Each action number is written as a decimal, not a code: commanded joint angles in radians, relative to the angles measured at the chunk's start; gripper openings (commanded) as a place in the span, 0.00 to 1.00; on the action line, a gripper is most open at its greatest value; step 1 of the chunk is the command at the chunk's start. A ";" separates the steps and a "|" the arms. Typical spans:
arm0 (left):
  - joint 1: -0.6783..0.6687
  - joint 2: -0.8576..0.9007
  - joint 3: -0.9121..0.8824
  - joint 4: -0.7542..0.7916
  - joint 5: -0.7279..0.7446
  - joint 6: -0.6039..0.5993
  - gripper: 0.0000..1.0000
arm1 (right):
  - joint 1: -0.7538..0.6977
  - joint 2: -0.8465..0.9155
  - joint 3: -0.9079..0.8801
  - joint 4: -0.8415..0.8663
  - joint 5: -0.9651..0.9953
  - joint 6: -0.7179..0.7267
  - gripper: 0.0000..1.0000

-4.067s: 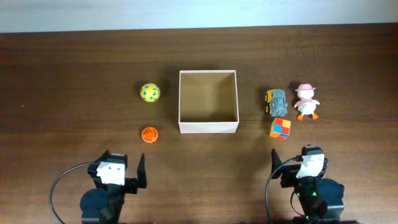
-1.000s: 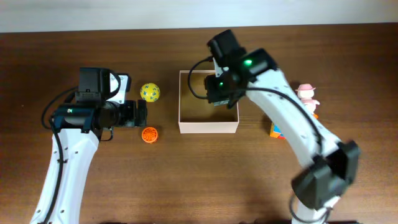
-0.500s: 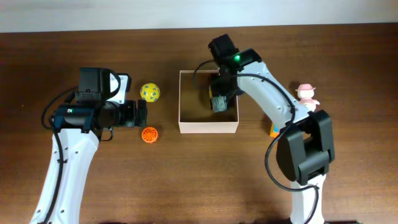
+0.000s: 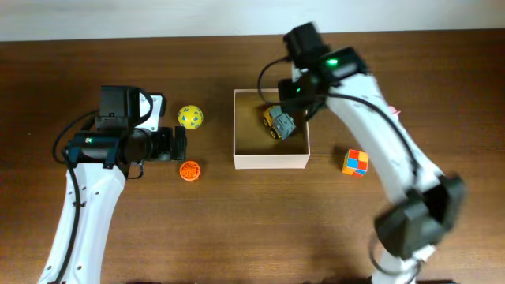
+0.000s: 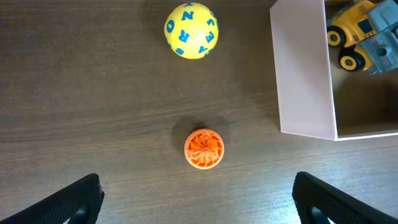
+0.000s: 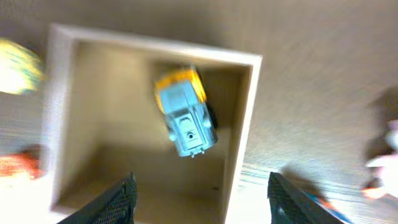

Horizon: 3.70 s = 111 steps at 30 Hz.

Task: Pack container
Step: 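Carry the truck into the box and open the right gripper, then move the right gripper to the pink-hatted duck plush and grasp it, then carry the duck into the box and release it beside the truck, then move the right gripper to the orange-blue cube and grasp it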

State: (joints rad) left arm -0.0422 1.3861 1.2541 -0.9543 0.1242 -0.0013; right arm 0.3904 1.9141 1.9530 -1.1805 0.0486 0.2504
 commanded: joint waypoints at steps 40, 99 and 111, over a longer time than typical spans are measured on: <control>0.007 0.002 0.018 -0.002 0.011 -0.006 0.99 | -0.575 0.381 -0.143 -0.004 0.008 -0.160 0.16; 0.007 0.002 0.018 -0.002 0.011 -0.006 0.99 | -0.019 -0.148 -0.002 0.028 0.044 0.053 0.43; 0.007 0.002 0.019 -0.002 0.011 -0.006 0.99 | -0.368 -0.146 -0.172 -0.198 0.005 0.014 0.67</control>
State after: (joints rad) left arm -0.0422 1.3857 1.2541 -0.9543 0.1242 -0.0013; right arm 0.0471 1.7275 1.8694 -1.3830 0.0772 0.2783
